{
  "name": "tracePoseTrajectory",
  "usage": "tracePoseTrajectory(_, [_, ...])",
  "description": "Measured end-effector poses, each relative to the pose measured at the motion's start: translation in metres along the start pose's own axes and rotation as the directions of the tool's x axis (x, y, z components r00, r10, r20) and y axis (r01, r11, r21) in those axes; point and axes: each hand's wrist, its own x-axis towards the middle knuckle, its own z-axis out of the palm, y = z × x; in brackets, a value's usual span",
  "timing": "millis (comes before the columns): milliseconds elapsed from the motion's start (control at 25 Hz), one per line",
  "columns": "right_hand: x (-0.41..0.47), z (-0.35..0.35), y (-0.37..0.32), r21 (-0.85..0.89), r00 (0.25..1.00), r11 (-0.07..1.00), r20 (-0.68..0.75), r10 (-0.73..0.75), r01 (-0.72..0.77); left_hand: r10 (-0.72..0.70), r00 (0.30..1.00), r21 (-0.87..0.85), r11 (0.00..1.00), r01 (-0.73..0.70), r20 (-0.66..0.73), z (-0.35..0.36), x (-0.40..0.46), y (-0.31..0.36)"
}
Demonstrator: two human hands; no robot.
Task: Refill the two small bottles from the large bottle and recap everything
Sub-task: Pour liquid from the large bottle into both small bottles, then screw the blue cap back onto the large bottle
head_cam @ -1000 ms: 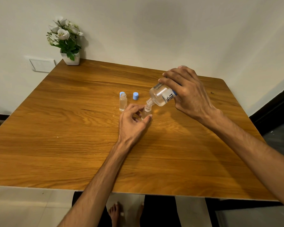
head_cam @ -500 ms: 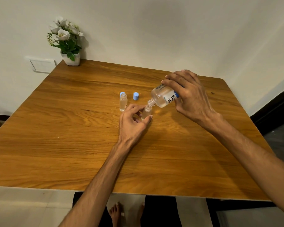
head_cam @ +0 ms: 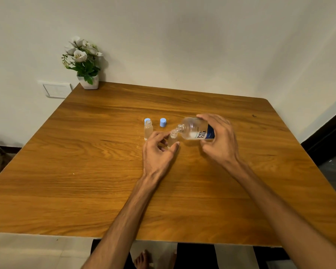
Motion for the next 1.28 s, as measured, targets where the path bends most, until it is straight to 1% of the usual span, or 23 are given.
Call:
tracePoseTrajectory(80, [-0.008,0.011,-0.003,0.15,0.993,0.981,0.009,0.121,-0.121,-0.001,1.0,0.081,0.997,0.002,-0.019,0.002,0.005,-0.001])
tracePoseTrajectory(200, [-0.01,0.018,-0.01,0.336,0.966,0.91,0.003,0.257,-0.243,0.009,0.999,0.181,0.983,-0.002,-0.035,0.003,0.012,0.0])
tracePoseTrajectory(360, [0.0,0.019,-0.009,0.494,0.876,0.749,0.055,0.479,-0.44,0.024,0.999,0.257,0.966,-0.013,-0.04,0.009,0.017,0.003])
tracePoseTrajectory(440, [0.001,0.02,-0.005,0.568,0.848,0.676,0.076,0.525,-0.469,0.03,0.999,0.279,0.96,-0.019,-0.035,0.012,0.017,0.004])
tracePoseTrajectory(520, [-0.001,0.02,-0.001,0.611,0.841,0.643,0.073,0.536,-0.462,0.044,0.999,0.29,0.956,-0.033,-0.03,0.014,0.016,0.003])
tracePoseTrajectory(840, [-0.016,0.02,0.007,0.647,0.838,0.617,0.063,0.542,-0.448,-0.011,1.0,0.256,0.966,0.016,-0.022,0.016,0.011,0.003])
tracePoseTrajectory(1000, [-0.023,0.021,0.007,0.635,0.842,0.624,0.08,0.534,-0.456,-0.106,0.994,0.263,0.96,0.1,0.008,0.014,-0.002,0.009])
tracePoseTrajectory(1080, [-0.025,0.02,0.005,0.632,0.838,0.618,0.095,0.537,-0.468,-0.131,0.99,0.278,0.951,0.139,-0.045,0.012,-0.018,0.016])
tracePoseTrajectory(1120, [-0.026,0.019,0.004,0.633,0.836,0.614,0.101,0.539,-0.472,-0.11,0.99,0.288,0.949,0.131,-0.085,0.011,-0.028,0.021])
tracePoseTrajectory(1200, [-0.028,0.016,-0.001,0.619,0.836,0.622,0.108,0.538,-0.48,-0.012,0.992,0.282,0.958,0.048,-0.127,0.011,-0.045,0.031])
tracePoseTrajectory(1280, [-0.029,0.013,-0.004,0.623,0.84,0.618,0.123,0.529,-0.48,0.066,0.997,0.209,0.976,-0.054,-0.049,0.016,-0.052,0.041])
